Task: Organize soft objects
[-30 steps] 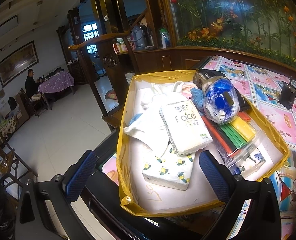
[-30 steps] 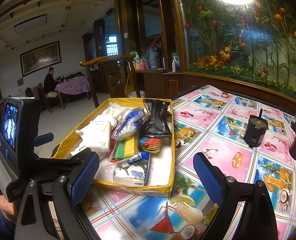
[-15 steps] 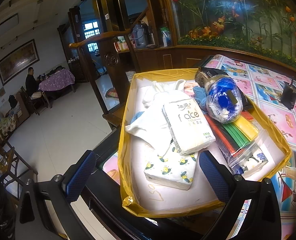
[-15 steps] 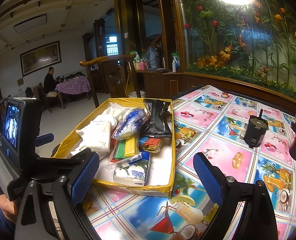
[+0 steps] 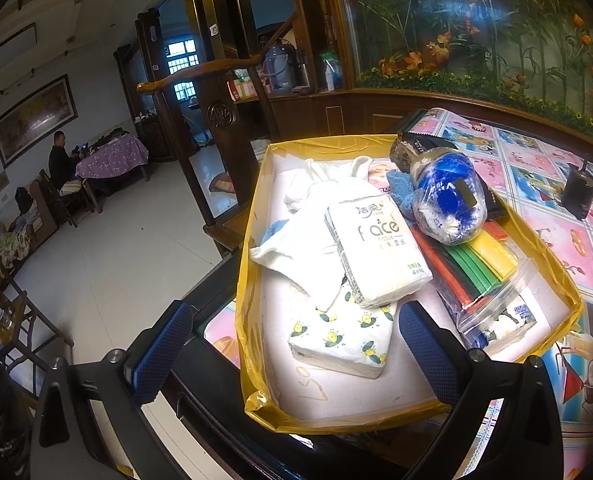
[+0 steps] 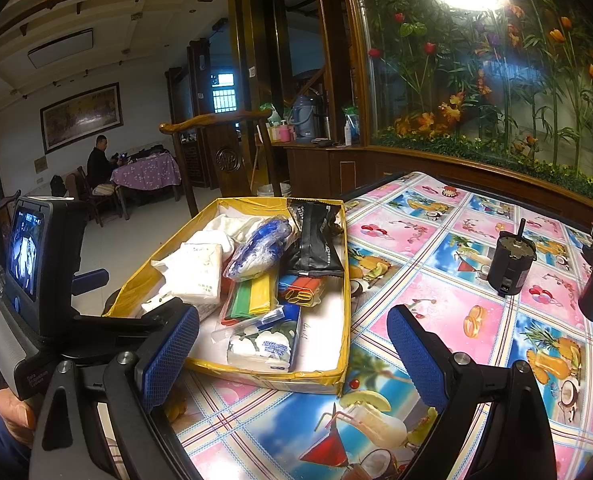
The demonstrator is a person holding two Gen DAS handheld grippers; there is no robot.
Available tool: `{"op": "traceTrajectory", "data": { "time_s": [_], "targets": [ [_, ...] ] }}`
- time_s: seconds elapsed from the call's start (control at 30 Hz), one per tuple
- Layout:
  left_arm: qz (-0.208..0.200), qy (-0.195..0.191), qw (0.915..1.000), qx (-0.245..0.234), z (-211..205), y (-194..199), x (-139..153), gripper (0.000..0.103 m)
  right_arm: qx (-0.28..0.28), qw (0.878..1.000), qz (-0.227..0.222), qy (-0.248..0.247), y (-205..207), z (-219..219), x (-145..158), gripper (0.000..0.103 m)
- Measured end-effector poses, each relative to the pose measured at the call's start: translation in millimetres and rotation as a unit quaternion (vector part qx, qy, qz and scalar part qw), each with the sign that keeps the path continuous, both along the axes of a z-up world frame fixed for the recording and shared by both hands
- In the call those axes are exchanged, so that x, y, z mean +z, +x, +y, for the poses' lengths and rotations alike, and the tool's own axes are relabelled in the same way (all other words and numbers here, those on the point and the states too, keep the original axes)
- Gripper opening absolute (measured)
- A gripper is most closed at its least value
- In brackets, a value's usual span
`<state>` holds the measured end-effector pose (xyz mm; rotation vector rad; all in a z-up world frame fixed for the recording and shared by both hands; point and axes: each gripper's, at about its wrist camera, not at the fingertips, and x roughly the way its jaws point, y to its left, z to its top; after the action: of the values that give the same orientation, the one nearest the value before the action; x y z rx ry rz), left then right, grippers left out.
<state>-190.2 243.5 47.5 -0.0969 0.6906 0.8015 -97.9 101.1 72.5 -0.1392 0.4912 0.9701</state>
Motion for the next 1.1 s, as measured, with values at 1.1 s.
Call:
{"op": "traceTrajectory", "data": {
  "time_s": [1.1],
  "targets": [
    [0.003,0.004,1.0,0.005,0.9,-3.1,3.6,0.103,-0.004,1.0,-0.001,0.003,2.5,-3.2,1.1,0.097]
  ]
}}
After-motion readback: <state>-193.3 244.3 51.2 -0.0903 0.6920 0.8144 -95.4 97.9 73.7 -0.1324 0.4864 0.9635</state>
